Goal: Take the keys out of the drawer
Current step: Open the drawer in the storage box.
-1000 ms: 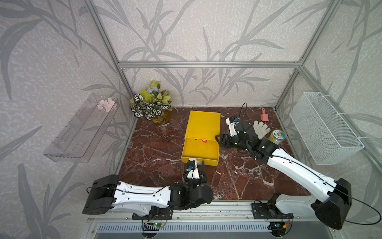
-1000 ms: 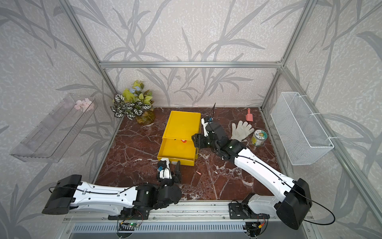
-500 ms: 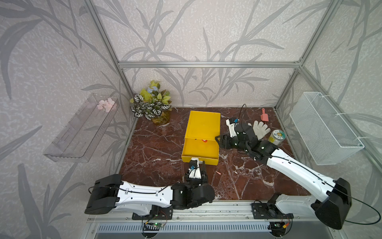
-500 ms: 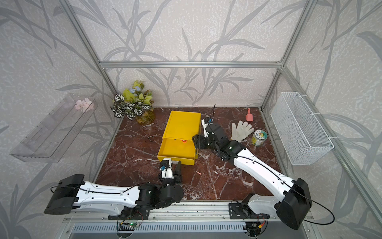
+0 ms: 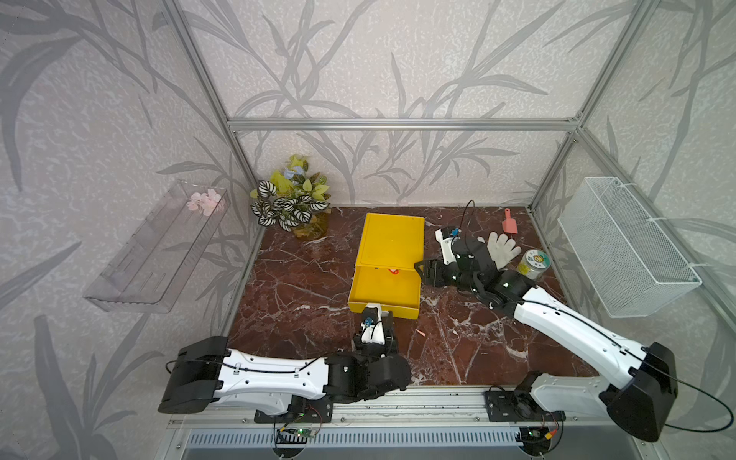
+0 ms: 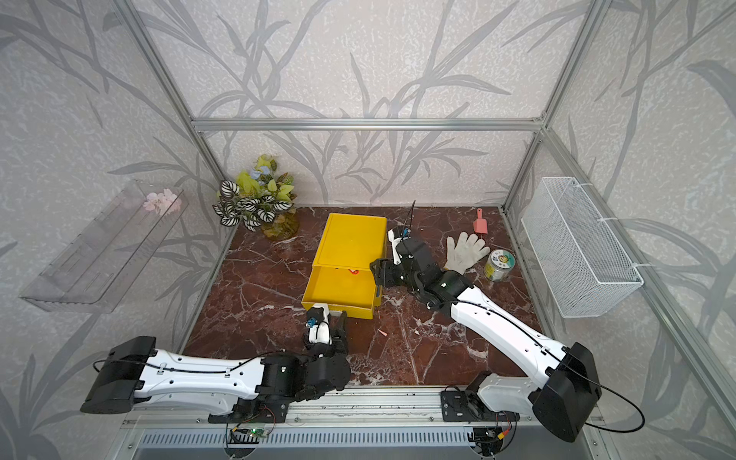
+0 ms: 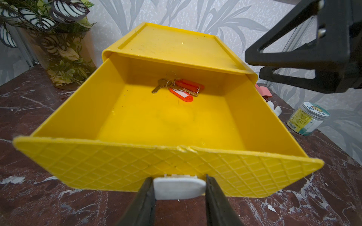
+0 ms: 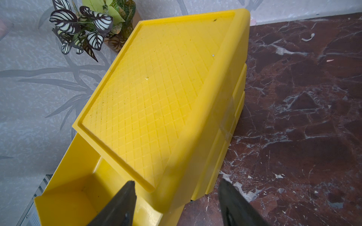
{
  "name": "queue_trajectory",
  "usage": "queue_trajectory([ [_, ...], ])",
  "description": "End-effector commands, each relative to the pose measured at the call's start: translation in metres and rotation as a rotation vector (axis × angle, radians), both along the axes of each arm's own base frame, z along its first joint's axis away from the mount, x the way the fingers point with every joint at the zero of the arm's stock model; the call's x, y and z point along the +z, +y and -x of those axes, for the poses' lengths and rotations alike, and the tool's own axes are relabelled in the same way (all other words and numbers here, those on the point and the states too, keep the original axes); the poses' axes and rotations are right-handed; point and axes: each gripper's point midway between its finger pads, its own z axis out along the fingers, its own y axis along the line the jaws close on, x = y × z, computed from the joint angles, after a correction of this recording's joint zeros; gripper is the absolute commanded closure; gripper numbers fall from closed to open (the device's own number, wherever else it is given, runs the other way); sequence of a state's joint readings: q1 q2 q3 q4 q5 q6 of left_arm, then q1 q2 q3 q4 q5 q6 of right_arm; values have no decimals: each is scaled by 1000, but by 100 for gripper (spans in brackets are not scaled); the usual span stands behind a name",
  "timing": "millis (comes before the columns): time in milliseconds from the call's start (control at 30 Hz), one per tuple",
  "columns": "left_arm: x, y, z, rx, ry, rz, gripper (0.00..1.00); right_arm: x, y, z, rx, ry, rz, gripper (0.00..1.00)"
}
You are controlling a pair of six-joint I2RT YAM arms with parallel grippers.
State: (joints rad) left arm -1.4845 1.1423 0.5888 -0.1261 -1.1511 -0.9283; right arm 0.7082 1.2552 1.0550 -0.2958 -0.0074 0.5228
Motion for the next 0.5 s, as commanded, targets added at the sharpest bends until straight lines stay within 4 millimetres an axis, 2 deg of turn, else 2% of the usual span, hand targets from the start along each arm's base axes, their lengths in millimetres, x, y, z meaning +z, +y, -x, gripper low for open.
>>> queue_trajectory([
  [0, -3, -2, 5, -24, 40, 15, 63, 11, -2, 2, -2, -39, -16, 30],
  [467, 7, -3, 20, -46, 10, 11, 64, 12, -1, 1, 2, -33, -2, 30],
])
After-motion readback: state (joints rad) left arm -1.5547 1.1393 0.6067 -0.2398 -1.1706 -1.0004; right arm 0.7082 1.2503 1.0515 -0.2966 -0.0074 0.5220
